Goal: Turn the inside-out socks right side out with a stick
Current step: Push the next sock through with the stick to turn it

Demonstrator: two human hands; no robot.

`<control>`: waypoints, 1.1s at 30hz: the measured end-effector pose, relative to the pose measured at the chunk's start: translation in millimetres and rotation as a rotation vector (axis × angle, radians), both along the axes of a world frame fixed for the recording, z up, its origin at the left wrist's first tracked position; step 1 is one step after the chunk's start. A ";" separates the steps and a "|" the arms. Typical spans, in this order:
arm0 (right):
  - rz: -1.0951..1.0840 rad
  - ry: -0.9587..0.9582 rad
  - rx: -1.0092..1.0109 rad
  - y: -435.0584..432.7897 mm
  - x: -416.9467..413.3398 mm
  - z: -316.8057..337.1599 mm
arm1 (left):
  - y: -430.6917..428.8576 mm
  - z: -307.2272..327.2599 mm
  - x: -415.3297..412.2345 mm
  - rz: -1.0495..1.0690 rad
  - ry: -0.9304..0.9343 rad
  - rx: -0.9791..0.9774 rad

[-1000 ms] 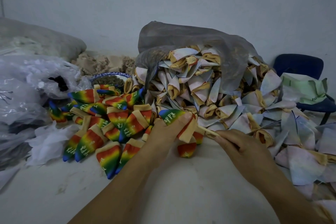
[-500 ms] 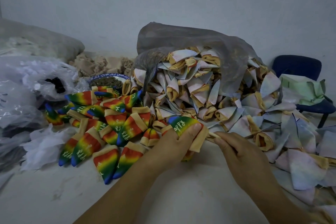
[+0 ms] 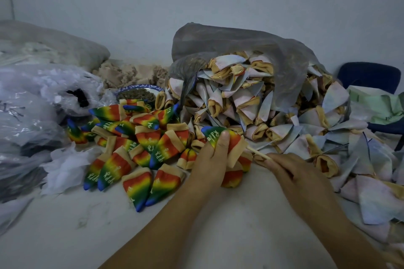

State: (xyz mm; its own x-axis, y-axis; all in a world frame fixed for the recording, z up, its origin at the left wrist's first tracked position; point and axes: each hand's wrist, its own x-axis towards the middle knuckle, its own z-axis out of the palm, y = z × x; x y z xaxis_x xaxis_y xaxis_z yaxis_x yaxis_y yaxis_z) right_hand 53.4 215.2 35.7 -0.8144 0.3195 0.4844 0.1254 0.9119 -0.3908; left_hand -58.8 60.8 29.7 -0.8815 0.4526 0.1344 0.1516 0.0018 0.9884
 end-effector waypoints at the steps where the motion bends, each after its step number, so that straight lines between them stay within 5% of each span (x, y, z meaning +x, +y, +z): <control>1: -0.011 0.007 -0.009 2.4 -0.1 -0.2 | -1.1 0.3 -1.0 -0.021 -0.016 0.009; 7: -0.050 0.088 -0.132 -7.8 0.0 -4.5 | 1.9 5.4 6.2 0.011 0.158 -0.117; 13: -0.025 0.064 -0.291 -20.8 -5.4 -12.8 | -1.2 6.4 5.0 -0.104 0.208 0.027; 33: 0.058 0.183 -0.203 -8.7 -2.7 -3.6 | -7.1 19.2 -1.9 -0.220 -0.276 0.395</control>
State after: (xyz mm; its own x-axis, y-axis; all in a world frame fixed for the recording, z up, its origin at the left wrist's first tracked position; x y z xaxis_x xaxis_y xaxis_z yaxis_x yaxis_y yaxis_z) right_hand 50.6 206.5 32.2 -0.7394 0.3800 0.5558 -0.0143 0.8165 -0.5772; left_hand -60.7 53.7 48.9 -0.7983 0.5924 0.1086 -0.1595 -0.3818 0.9104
